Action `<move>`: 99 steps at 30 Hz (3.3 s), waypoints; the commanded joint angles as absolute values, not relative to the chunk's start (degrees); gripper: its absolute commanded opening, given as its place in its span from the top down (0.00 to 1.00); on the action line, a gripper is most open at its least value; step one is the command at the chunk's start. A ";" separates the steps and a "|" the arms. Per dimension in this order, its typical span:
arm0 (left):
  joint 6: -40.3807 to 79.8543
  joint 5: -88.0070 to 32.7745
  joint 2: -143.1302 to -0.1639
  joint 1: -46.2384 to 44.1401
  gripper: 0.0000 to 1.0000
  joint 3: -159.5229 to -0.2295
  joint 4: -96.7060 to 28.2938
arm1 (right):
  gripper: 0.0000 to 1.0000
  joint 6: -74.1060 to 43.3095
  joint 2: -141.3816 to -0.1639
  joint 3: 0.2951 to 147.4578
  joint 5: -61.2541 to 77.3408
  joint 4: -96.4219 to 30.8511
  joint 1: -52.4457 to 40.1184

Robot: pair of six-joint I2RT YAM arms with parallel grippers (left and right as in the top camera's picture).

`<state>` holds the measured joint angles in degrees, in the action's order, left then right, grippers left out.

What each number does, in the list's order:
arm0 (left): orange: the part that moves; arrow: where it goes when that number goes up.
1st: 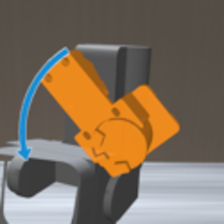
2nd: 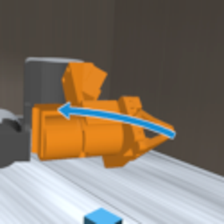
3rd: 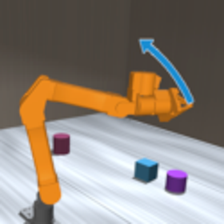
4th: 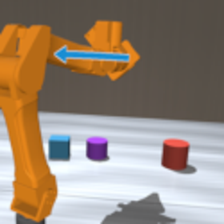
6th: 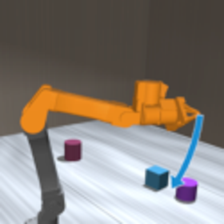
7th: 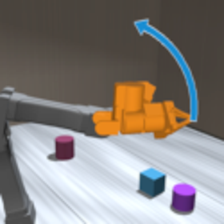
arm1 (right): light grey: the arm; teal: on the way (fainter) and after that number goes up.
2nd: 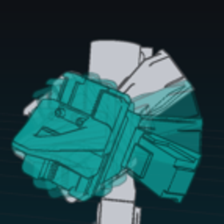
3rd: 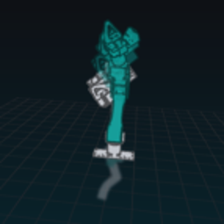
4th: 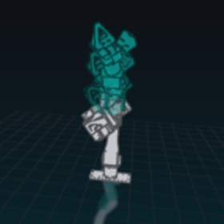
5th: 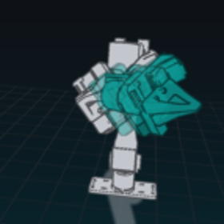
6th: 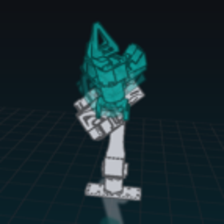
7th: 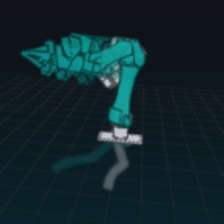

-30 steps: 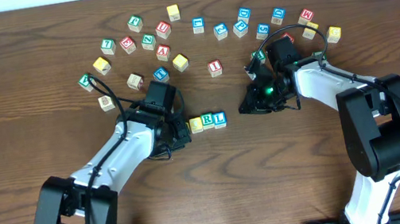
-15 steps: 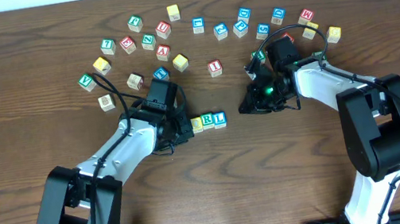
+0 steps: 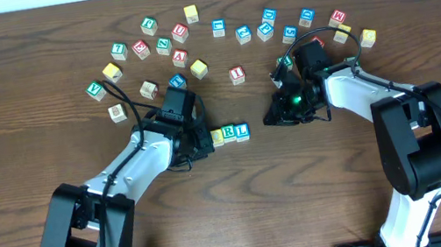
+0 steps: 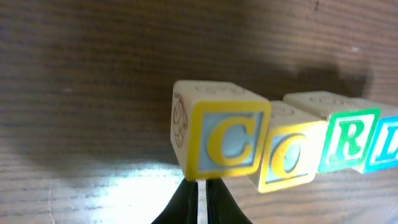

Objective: Spell out CORL

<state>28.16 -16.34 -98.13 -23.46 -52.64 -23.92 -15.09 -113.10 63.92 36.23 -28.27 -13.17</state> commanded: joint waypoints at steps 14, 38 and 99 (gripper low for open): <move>18.26 -16.97 -86.83 -15.92 0.93 -60.84 -43.13 | 0.99 -18.57 -107.96 63.53 29.32 -32.99 -17.67; 12.23 -16.91 -86.85 -8.36 0.92 -66.11 -47.33 | 0.92 -24.47 -106.59 63.53 22.63 -31.68 -24.64; 13.37 -16.91 -86.91 -8.43 0.93 -64.93 -46.85 | 0.92 -23.03 -106.50 71.70 15.22 -21.06 -26.39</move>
